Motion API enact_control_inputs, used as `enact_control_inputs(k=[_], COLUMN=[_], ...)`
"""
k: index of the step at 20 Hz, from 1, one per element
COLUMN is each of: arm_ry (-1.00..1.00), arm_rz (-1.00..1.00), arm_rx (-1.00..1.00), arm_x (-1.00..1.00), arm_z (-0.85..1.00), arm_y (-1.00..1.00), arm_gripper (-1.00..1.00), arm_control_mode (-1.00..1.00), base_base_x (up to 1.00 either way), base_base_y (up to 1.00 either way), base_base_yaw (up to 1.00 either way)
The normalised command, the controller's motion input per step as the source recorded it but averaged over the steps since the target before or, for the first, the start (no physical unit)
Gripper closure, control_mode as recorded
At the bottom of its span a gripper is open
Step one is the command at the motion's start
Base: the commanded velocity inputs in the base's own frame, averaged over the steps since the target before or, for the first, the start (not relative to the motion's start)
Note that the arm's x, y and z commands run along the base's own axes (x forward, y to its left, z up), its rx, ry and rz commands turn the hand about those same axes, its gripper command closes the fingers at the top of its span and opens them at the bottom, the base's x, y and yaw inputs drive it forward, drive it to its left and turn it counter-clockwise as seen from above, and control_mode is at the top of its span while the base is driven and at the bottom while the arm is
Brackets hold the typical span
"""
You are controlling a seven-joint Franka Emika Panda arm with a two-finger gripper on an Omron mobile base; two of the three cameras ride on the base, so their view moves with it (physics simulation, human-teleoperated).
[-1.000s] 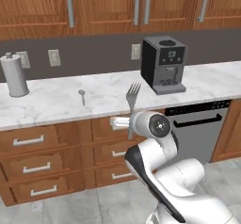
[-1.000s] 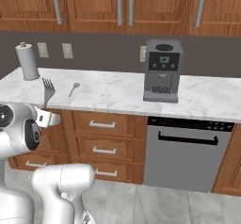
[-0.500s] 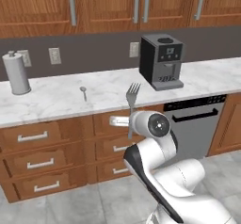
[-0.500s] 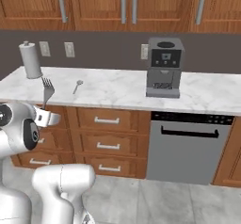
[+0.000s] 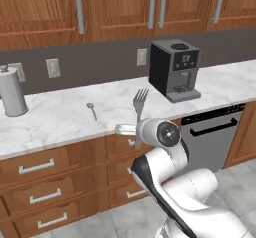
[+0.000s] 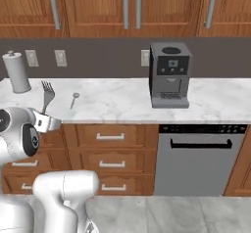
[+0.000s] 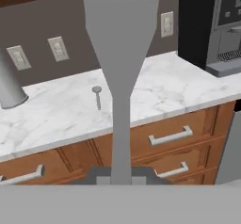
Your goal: Take the fork and place it on the left side of the plate. Then take the spoon and place it on the right side of the plate. Make sure they're directly next to the plate.
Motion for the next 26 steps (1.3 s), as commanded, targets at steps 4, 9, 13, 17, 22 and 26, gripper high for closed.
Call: enact_control_inputs(k=[4, 9, 13, 17, 22, 26], arm_ry=[0.0, 0.0, 0.0, 0.0, 0.0, 0.0], arm_rz=[0.0, 0.0, 0.0, 0.0, 0.0, 0.0], arm_rx=[0.0, 0.0, 0.0, 0.0, 0.0, 0.0], arm_x=[0.0, 0.0, 0.0, 0.0, 0.0, 0.0], arm_z=[0.0, 0.0, 0.0, 0.0, 0.0, 0.0], arm_y=[0.0, 0.0, 0.0, 0.0, 0.0, 0.0], arm_gripper=[1.0, 1.0, 1.0, 1.0, 1.0, 1.0], arm_control_mode=[1.0, 1.0, 1.0, 1.0, 1.0, 1.0], base_base_x=[0.13, -0.91, -1.0, -1.0, -1.0, -1.0], base_base_y=[0.66, 0.42, 0.38, 0.38, 0.18, -0.08], base_base_yaw=[-0.36, -0.47, -0.48, -0.45, -0.35, -0.22])
